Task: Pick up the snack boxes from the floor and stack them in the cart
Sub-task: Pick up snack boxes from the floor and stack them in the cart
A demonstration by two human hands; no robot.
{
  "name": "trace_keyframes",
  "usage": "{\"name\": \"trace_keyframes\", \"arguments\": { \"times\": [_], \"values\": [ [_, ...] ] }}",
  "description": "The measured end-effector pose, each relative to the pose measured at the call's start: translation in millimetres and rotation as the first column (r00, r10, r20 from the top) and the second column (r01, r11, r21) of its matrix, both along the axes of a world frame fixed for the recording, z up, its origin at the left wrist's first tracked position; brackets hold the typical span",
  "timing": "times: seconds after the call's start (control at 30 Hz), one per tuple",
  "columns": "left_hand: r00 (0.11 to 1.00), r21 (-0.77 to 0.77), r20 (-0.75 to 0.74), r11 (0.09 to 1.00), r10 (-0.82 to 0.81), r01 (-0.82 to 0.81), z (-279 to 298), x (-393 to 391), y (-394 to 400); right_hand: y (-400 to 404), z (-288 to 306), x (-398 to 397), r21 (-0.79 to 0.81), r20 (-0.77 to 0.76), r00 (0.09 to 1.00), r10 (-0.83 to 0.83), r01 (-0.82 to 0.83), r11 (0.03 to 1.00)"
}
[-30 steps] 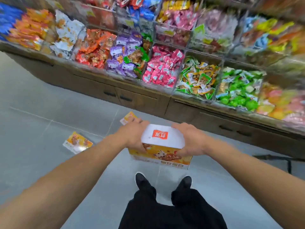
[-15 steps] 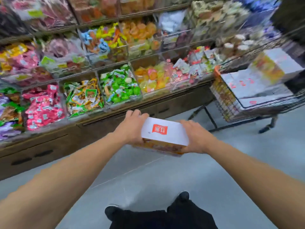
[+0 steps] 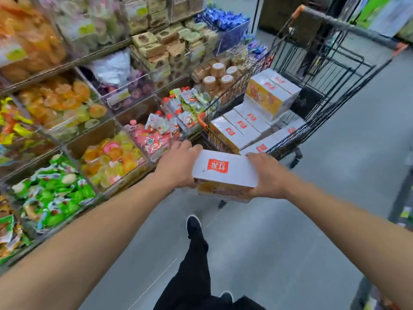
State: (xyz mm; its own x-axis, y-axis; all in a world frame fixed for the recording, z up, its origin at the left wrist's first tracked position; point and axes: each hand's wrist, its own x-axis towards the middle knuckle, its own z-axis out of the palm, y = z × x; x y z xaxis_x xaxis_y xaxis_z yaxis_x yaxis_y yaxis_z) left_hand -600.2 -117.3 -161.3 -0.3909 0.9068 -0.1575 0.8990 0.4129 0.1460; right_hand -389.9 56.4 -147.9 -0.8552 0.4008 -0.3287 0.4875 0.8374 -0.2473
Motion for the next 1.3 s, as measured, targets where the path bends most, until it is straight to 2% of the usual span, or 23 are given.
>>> {"name": "trace_keyframes", "arguments": {
  "times": [0.37, 0.53, 0.67, 0.83, 0.9, 0.93, 1.0, 1.03, 1.07, 1.1, 1.13, 1.17, 1.23, 1.3],
  "values": [
    [0.961, 0.065, 0.011, 0.959, -0.275, 0.274, -5.8, -117.9, 219.7, 151.9, 1.7, -73.3, 0.044, -0.027, 0.957, -0.288, 0.289, 0.956],
    [0.912, 0.108, -0.045, 0.906, -0.407, 0.409, -7.1, -140.5, 301.5, 206.6, -5.7, -95.9, 0.137, 0.014, 0.945, -0.326, 0.321, 0.937],
    [0.857, 0.068, -0.125, 0.857, -0.5, 0.51, -14.8, -153.2, 364.8, 253.7, -14.6, -122.9, 0.085, 0.058, 0.964, -0.259, 0.253, 0.964],
    [0.818, 0.007, -0.228, 0.839, -0.528, 0.543, -40.7, -165.8, 438.7, 318.9, -55.6, -137.0, -0.026, -0.018, 0.958, -0.286, 0.286, 0.958],
    [0.871, -0.036, -0.182, 0.888, -0.457, 0.458, -56.0, -166.5, 466.3, 346.3, -73.3, -140.5, -0.065, -0.041, 0.955, -0.294, 0.291, 0.954],
    [0.922, -0.049, -0.127, 0.931, -0.365, 0.362, -61.8, -166.0, 477.6, 357.6, -81.2, -142.2, -0.085, -0.071, 0.946, -0.315, 0.309, 0.947],
    [0.995, 0.01, 0.062, 0.997, -0.078, 0.078, -71.5, -160.8, 495.4, 378.6, -91.4, -147.9, -0.149, -0.113, 0.912, -0.394, 0.377, 0.914],
    [0.976, 0.078, 0.207, 0.994, 0.065, -0.083, -74.6, -156.4, 498.7, 383.1, -95.5, -149.5, -0.184, -0.126, 0.886, -0.447, 0.422, 0.888],
    [0.902, 0.123, 0.373, 0.952, 0.218, -0.281, -80.5, -152.5, 506.8, 398.3, -104.5, -153.4, -0.212, -0.12, 0.874, -0.47, 0.44, 0.873],
    [0.772, 0.133, 0.542, 0.874, 0.331, -0.468, -82.6, -146.2, 508.6, 406.0, -109.7, -154.7, -0.222, -0.123, 0.868, -0.482, 0.449, 0.866],
    [0.593, 0.076, 0.682, 0.764, 0.429, -0.641, -87.6, -140.9, 512.6, 417.3, -117.6, -159.2, -0.229, -0.123, 0.872, -0.474, 0.439, 0.869],
    [0.376, -0.047, 0.79, 0.659, 0.485, -0.751, -90.8, -133.5, 514.8, 425.1, -123.5, -162.5, -0.244, -0.114, 0.874, -0.472, 0.436, 0.866],
    [-0.022, -0.382, 0.842, 0.568, 0.539, -0.729, -98.6, -116.4, 518.5, 434.9, -131.6, -169.3, -0.266, -0.105, 0.874, -0.474, 0.435, 0.861],
    [-0.214, -0.527, 0.823, 0.564, 0.526, -0.636, -106.2, -106.5, 524.1, 443.5, -141.1, -175.7, -0.287, -0.123, 0.889, -0.441, 0.393, 0.874]
  ]
}}
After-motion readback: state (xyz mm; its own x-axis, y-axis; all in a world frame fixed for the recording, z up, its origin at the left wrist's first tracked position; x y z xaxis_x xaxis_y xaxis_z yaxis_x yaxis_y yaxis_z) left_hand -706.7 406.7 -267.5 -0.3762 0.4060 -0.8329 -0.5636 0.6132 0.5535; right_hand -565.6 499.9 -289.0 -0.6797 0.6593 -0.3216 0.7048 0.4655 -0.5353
